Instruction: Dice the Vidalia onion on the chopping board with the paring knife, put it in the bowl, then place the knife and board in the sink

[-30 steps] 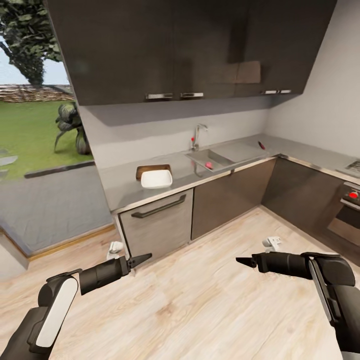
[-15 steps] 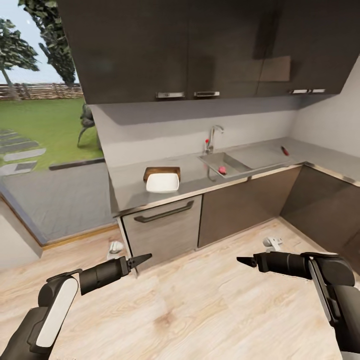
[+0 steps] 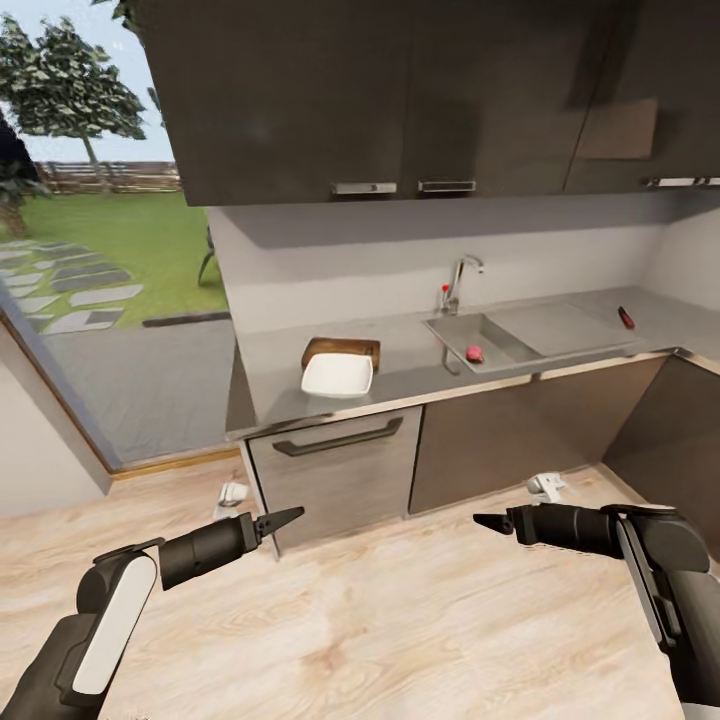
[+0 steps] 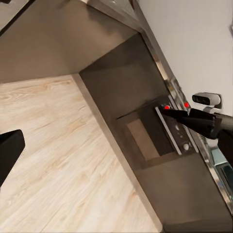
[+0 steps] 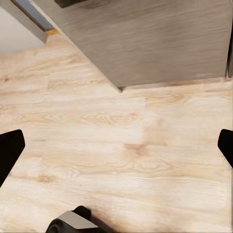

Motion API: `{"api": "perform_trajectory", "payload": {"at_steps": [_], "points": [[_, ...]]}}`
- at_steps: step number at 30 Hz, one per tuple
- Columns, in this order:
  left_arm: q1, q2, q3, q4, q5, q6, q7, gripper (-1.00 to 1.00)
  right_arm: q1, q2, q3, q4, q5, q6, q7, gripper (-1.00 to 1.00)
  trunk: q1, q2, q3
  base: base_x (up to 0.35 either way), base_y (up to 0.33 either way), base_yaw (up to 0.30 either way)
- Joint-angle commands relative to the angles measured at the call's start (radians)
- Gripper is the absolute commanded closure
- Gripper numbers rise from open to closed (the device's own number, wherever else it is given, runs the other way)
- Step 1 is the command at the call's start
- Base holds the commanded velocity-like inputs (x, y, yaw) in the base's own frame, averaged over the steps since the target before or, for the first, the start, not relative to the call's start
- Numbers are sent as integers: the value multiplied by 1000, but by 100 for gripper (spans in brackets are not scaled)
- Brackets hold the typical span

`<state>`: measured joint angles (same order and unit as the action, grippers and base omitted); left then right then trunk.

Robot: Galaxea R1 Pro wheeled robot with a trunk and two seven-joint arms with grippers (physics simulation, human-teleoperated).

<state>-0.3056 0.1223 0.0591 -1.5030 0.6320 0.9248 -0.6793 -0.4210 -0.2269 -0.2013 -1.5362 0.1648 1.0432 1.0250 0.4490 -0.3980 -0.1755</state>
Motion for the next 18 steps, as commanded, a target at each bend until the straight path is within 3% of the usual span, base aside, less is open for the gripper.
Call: {"api": "perform_trajectory", "payload": {"at_steps": [1,11,18], "points": [[-1,-1,1,0,-1,5,-3,-100,-1,0,-1,-1,10,4,10,-100,1,-2,-3,226,-283,264],[-1,-12,1,0,-9,5,-3,-100,-1,0,-2,-1,11,4,10,-100,1,-2,-8,226,-283,252],[-1,-12,1,0,-6,5,-3,-100,-1,0,-2,-1,13,4,10,-100,1,-2,-13,226,-283,171]]}}
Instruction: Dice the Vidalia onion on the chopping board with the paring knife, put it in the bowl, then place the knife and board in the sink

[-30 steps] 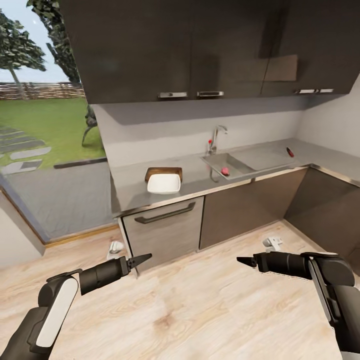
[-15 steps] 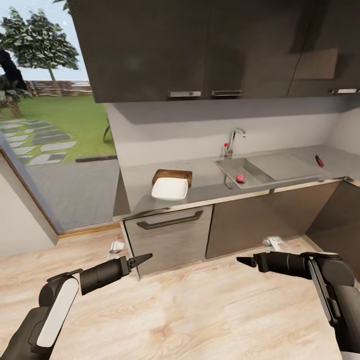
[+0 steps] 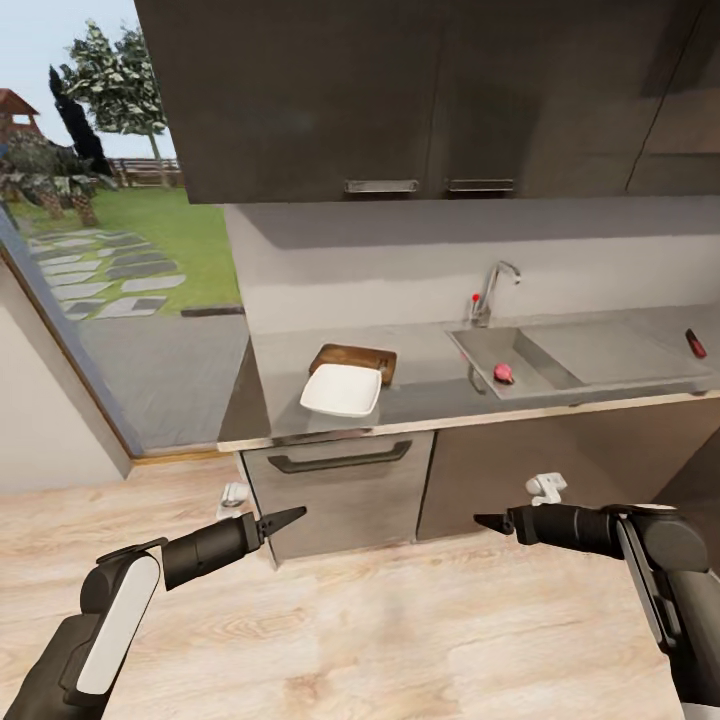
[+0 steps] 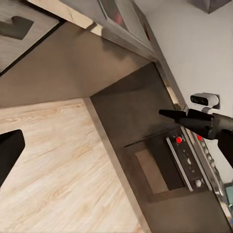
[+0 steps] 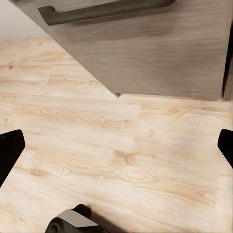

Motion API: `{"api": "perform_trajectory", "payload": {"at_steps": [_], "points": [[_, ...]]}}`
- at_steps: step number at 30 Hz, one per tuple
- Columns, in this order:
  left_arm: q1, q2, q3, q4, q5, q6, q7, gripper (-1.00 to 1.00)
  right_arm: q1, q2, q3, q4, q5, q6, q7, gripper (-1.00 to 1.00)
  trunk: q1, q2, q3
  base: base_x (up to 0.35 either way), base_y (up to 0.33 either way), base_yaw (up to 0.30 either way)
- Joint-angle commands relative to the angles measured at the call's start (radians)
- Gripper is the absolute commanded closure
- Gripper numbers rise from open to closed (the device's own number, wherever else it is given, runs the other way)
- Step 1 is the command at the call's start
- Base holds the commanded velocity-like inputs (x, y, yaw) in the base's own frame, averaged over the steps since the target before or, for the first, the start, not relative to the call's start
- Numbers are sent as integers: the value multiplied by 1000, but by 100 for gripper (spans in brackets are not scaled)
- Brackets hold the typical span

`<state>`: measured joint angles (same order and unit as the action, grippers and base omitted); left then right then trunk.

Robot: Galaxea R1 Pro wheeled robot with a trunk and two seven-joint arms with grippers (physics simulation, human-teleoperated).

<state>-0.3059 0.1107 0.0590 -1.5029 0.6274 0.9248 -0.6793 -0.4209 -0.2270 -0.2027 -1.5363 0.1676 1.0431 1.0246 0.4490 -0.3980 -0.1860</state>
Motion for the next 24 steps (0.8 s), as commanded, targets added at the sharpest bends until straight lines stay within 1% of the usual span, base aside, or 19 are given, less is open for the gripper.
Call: {"api": "perform_trajectory", "payload": {"at_steps": [1,6,15,20,24], "points": [[-1,0,1,0,-1,5,-3,-100,-1,0,-1,-1,10,4,10,-100,1,-2,-3,226,-283,153],[-1,0,1,0,0,5,-3,-100,-1,0,-1,-1,10,4,9,-100,1,-2,-6,226,-283,173],[-1,0,1,0,5,5,-3,-100,-1,0,-1,-1,14,4,9,-100,1,-2,-11,226,-283,230],[-1,0,1,0,6,6,-3,-100,-1,0,-1,-1,40,4,9,-100,1,-2,-12,226,-283,227],[-1,0,1,0,6,6,-3,-100,-1,0,-1,-1,49,4,4,-100,1,-2,-12,226,-283,89]]}}
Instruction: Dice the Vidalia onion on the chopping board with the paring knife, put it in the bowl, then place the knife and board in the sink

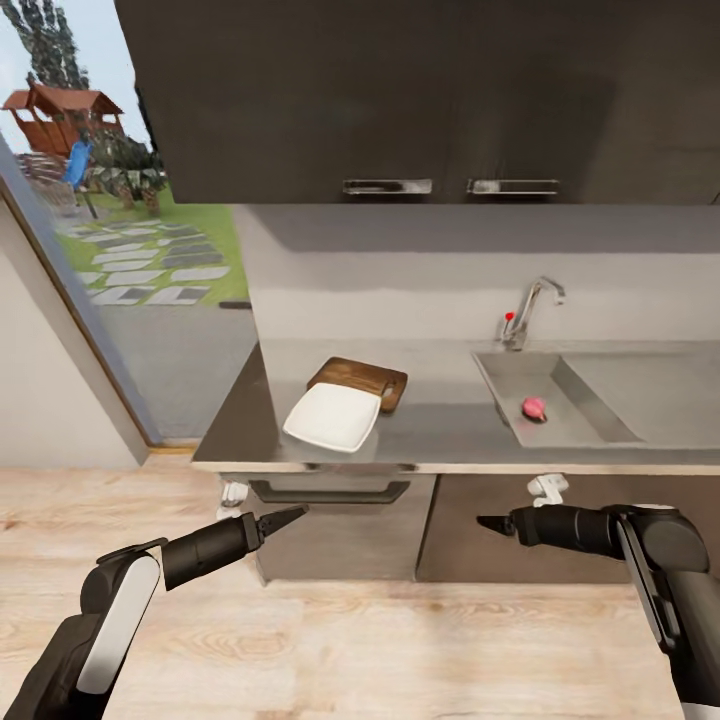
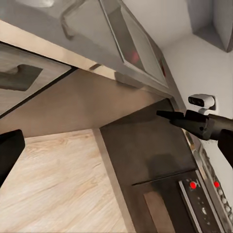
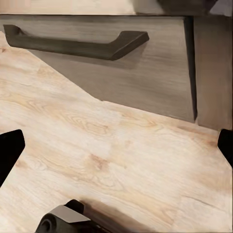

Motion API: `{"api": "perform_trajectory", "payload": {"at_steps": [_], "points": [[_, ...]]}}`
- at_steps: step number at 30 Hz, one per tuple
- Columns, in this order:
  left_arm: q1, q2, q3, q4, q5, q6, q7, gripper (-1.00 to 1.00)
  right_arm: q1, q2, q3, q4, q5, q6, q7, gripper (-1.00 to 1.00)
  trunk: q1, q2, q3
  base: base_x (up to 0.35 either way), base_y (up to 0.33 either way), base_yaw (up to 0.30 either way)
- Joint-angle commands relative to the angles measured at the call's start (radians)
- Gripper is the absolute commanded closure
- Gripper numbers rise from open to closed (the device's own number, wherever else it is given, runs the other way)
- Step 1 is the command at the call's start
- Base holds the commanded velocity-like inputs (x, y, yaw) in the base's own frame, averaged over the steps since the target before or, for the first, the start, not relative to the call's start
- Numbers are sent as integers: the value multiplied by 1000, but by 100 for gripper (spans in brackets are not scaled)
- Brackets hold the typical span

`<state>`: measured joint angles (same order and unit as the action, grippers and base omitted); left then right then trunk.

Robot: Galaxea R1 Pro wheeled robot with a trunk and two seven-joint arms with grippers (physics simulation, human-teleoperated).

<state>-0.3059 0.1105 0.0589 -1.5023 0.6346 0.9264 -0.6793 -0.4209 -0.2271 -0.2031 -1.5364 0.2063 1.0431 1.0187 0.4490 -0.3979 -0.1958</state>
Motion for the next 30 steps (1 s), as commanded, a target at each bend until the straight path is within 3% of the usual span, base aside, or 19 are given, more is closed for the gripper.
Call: {"api": "perform_trajectory", "payload": {"at_steps": [1,5,12,15,20,24,26,30], "points": [[-1,0,1,-1,-1,5,-3,-100,-1,0,-1,-1,11,4,-1,-100,1,-2,-2,226,-283,12],[-1,0,1,0,-1,4,-4,-100,-1,2,-2,-2,-2,4,-33,-100,1,-2,-2,226,-281,5],[-1,1,5,1,-3,3,-10,-100,-1,8,-3,-15,-17,4,-7,-100,1,-2,-2,102,-119,1],[-1,1,5,1,-4,3,-13,-100,-1,9,-2,-21,-17,-24,-3,-100,1,-2,-2,10,-12,0],[-1,8,6,-5,-6,1,-23,-100,-4,8,-1,-31,-18,-135,-6,-100,1,-2,-2,3,-3,0],[-1,35,6,-23,-7,-1,-28,-100,-79,21,-1,-34,-20,-151,-8,-100,1,-2,-2,0,0,0],[-20,78,8,-31,-6,-13,-71,-100,-142,48,-1,-34,-22,-152,-8,-100,1,-2,-2,0,0,0],[-36,107,23,-32,-6,-65,-152,-100,-238,85,-1,-33,-23,-134,-12,-100,1,-2,-2,0,0,0]]}}
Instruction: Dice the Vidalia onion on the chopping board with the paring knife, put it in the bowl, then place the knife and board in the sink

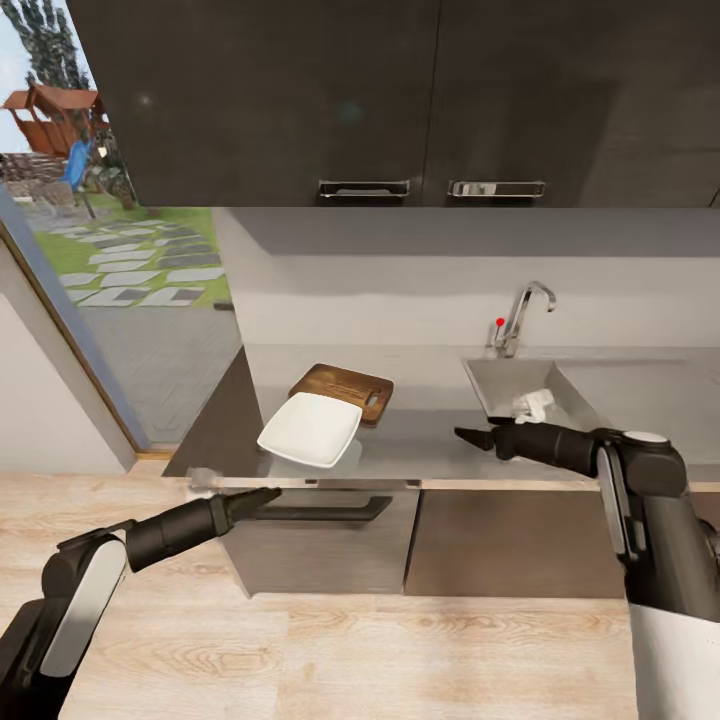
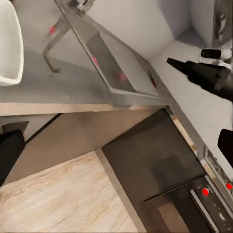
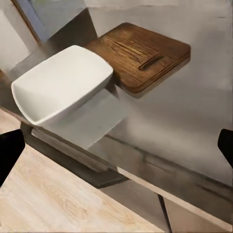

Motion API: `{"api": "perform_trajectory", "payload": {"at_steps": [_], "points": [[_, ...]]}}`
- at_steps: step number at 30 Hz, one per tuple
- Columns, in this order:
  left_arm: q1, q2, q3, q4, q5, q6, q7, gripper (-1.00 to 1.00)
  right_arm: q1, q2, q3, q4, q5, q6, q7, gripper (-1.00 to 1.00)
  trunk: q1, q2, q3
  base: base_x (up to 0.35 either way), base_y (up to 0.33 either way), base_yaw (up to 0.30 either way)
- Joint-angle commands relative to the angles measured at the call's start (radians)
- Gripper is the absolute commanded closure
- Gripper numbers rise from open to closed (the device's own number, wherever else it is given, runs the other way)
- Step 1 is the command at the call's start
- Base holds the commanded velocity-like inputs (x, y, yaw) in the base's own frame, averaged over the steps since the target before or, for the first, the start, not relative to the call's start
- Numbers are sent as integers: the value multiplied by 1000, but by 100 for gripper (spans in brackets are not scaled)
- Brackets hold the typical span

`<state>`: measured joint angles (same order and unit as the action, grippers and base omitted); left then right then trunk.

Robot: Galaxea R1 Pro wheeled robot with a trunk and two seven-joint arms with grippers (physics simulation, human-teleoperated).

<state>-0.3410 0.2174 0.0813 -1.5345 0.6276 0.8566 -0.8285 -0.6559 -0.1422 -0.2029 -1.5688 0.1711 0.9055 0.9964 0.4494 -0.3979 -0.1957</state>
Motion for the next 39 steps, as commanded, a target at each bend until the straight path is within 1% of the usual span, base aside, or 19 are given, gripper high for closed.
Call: {"api": "perform_trajectory", "payload": {"at_steps": [1,3,4,5,7,10,12,15,16,17,20,22,24,28,32,36,37,38,39], "points": [[-2,4,9,0,1,1,-10,-100,-18,5,-1,-1,12,13,10,-100,1,-2,-2,0,0,0],[-4,11,39,2,3,-6,-25,-100,-61,16,-1,0,12,53,10,-100,1,-2,-2,0,0,0],[-6,15,68,5,9,-8,-32,-100,-89,22,-2,0,12,100,10,-100,1,-2,-2,0,0,0],[-7,18,87,6,22,-7,-34,-100,-104,26,-5,0,12,134,10,-100,1,-2,-2,0,0,0],[-19,21,97,8,40,13,-32,-100,-111,28,-8,1,13,142,10,-100,1,-2,-2,0,0,0],[-72,23,104,21,55,106,-18,-100,-116,29,-9,1,12,142,11,-100,1,-2,-2,0,0,0],[-97,22,113,32,65,151,-15,-100,-106,29,-11,1,12,142,23,-100,1,-2,-2,0,0,0],[-104,21,146,32,88,163,-28,-100,-79,28,-18,0,12,112,44,-100,1,-2,-2,0,0,0],[-106,21,163,31,104,166,-43,-100,-65,28,-30,0,11,80,58,-100,1,-2,-2,0,0,0],[-108,22,186,31,129,173,-82,-100,-27,30,-89,2,11,20,112,-100,1,-2,-2,63,28,0],[-108,25,190,30,141,181,-98,-100,12,35,-129,1,5,5,156,-100,1,-2,-2,189,68,0],[-109,26,190,29,145,182,-108,-100,25,36,-139,1,2,1,167,-100,1,-2,-2,265,44,0],[-109,29,189,29,154,184,-143,-100,40,36,-150,1,0,-2,181,-100,1,-2,-2,303,21,0],[-109,31,189,28,153,185,-186,-100,48,33,-155,1,-1,-1,187,-100,1,-2,-2,325,8,0],[-109,32,189,28,146,185,-195,-100,51,35,-156,3,6,1,188,-100,1,-2,-2,336,2,0],[-109,29,189,32,108,184,-189,-100,51,34,-156,6,10,8,186,-100,1,-2,-2,339,0,0],[-109,27,189,34,91,183,-182,-100,51,34,-156,6,11,18,185,-100,1,-2,-2,341,0,0],[-109,24,189,37,58,183,-157,-100,51,32,-157,7,11,39,184,-100,1,-2,-2,342,0,0],[-109,23,189,38,46,184,-144,-100,51,31,-157,7,11,46,183,-100,1,-2,-2,341,0,0]]}}
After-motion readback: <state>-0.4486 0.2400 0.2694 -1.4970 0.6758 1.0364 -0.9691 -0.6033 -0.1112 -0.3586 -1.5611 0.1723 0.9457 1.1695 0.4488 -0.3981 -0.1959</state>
